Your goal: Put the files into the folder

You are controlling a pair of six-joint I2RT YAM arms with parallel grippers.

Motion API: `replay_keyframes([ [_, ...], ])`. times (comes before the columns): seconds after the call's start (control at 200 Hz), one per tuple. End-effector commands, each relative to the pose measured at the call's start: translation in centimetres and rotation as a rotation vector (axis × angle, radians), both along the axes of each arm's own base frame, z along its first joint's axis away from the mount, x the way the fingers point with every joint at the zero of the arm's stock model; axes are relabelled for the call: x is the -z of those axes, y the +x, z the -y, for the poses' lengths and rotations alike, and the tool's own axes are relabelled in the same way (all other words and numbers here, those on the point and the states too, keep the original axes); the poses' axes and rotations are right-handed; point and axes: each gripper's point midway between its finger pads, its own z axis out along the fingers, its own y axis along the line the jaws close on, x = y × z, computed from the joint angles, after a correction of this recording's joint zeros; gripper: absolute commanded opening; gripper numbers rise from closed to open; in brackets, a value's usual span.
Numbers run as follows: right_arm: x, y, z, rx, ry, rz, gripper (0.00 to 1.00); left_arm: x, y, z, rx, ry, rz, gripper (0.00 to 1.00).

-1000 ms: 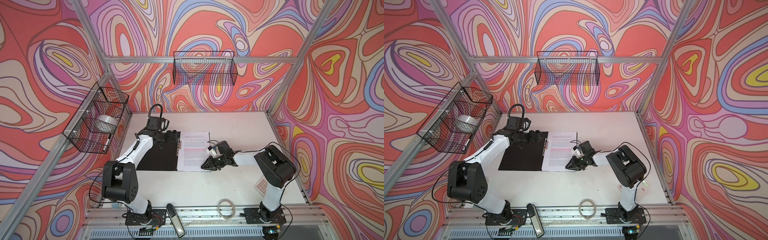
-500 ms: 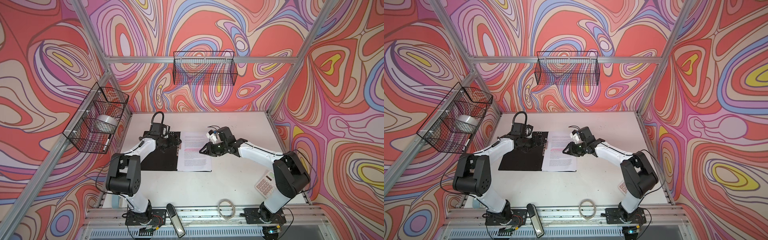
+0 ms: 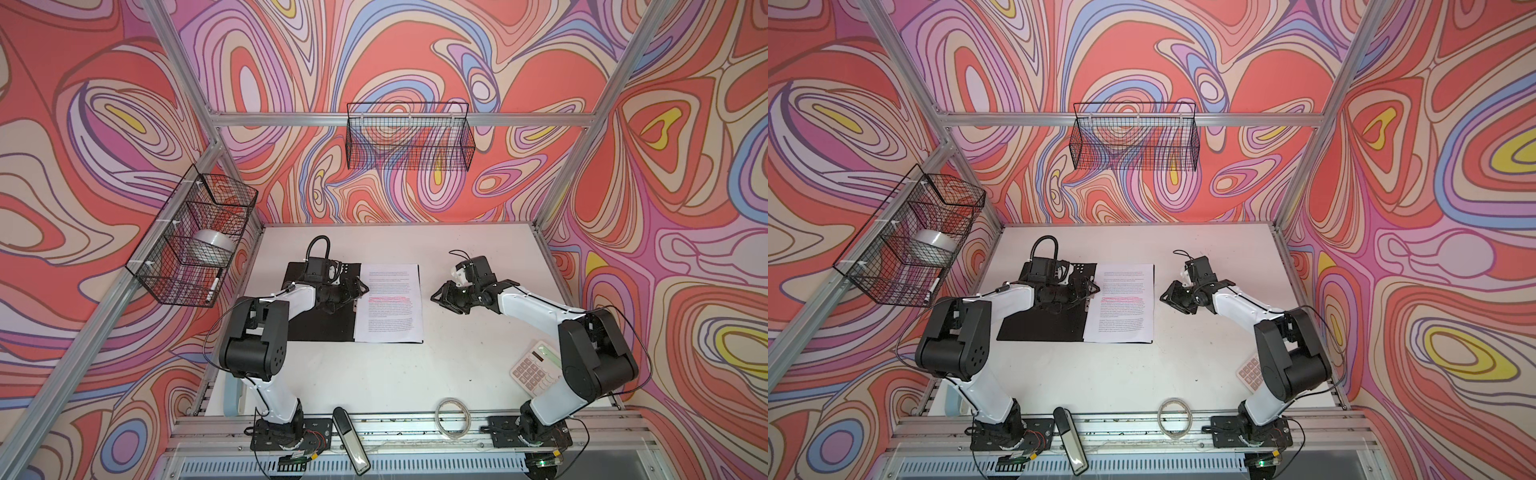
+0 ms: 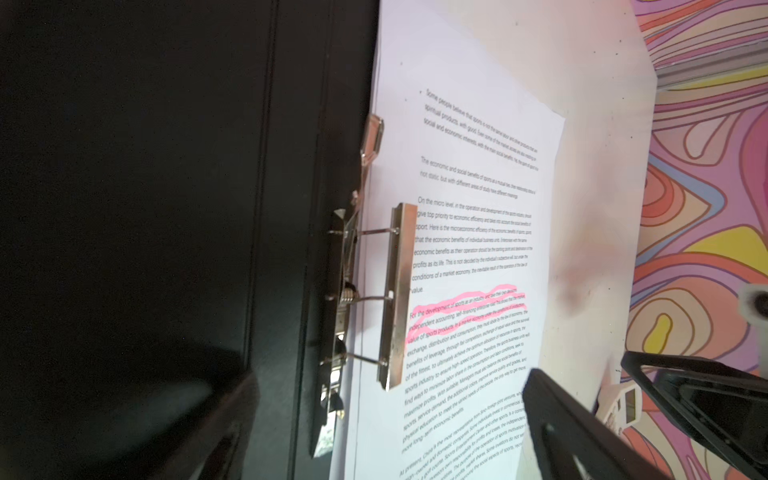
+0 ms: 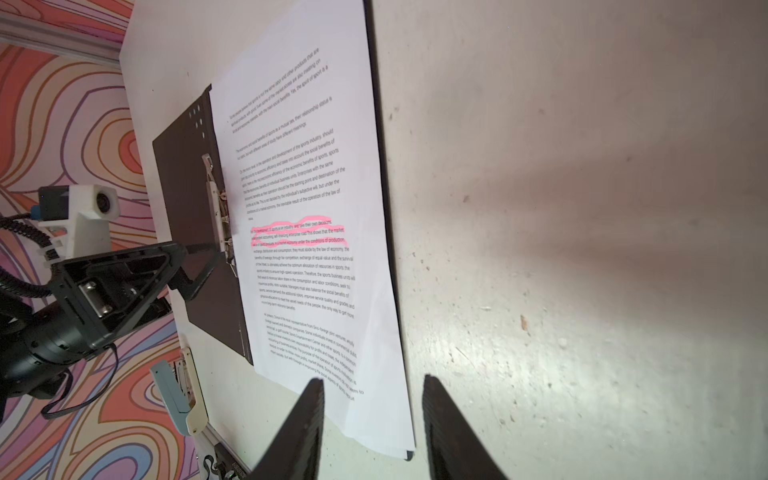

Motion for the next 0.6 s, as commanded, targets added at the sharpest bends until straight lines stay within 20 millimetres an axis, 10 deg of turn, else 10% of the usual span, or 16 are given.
replay_keyframes([
  [0.0, 0.2, 0.8, 0.1, 0.019, 0.02, 0.015, 0.42, 0.1, 0.6, 0.8, 0.022, -0.072, -0.009, 1.0],
  [0.591, 1.8, 1.8, 5.8, 0.115, -0.003, -0.023, 0.42, -0.1, 0.5, 4.0, -0.017, -0.144, -0.084, 1.0],
])
